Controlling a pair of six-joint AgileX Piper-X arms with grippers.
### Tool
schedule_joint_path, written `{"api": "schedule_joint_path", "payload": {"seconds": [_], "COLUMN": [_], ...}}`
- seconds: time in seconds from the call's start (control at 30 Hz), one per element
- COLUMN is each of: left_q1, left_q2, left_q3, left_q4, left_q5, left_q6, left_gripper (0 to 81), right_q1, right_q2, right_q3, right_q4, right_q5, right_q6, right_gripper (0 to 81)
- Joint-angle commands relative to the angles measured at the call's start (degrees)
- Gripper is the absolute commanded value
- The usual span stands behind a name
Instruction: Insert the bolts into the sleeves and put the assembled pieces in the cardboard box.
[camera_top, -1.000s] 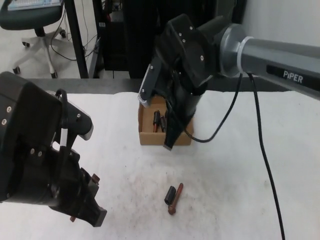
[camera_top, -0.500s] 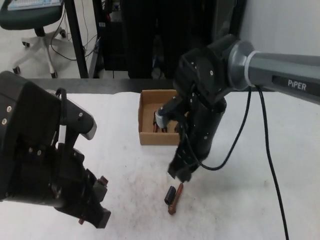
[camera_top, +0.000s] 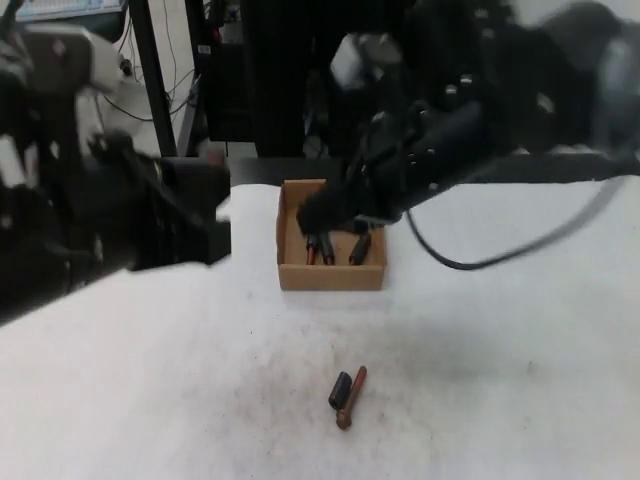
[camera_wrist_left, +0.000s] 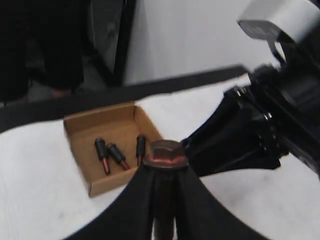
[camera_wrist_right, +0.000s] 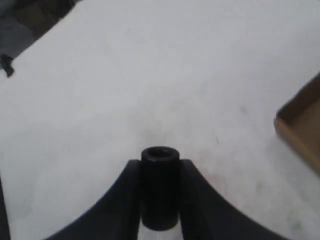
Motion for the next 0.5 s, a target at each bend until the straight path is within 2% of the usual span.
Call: {"api": "schedule_joint_path", "payload": {"seconds": [0.0,0.1,0.17,0.33,0.47], "left_q1": [-0.25,-0.25,-0.25,-0.25,-0.25], "left_q2": [-1.14,-1.14,-1.14,-1.14,-0.50], "left_q3": [1.45,2.83,3.85,6.40,7.37], "left_q4": [-9.87,-15.11,-19.01,-32.85,-39.53], "left_q5": [-1.22,-0.81,0.78,11.72,20.42], "left_q6": [-4.25,-6.65,-8.24,-14.62,-16.54], "left_gripper": [0.2,0.2,0.2,0.2,0.2], "right_q1": [-0.15,-0.01,0.51,3.60,7.67], "right_q2": [-8.70,-16.05,-19.22,-22.51,-21.62], "right_q3": [11.95,22.13,26.95,34.80,37.10], "right_q4": [-19.79,-34.57,-40.71,-48.09,-48.72], "right_q5": [-1.65,-1.52,-1.52,-1.65,-1.65], "right_q6": [6.49,12.46,13.50,13.18,9.70], "right_gripper": [0.8,0.8,0.8,0.8,0.8]}}
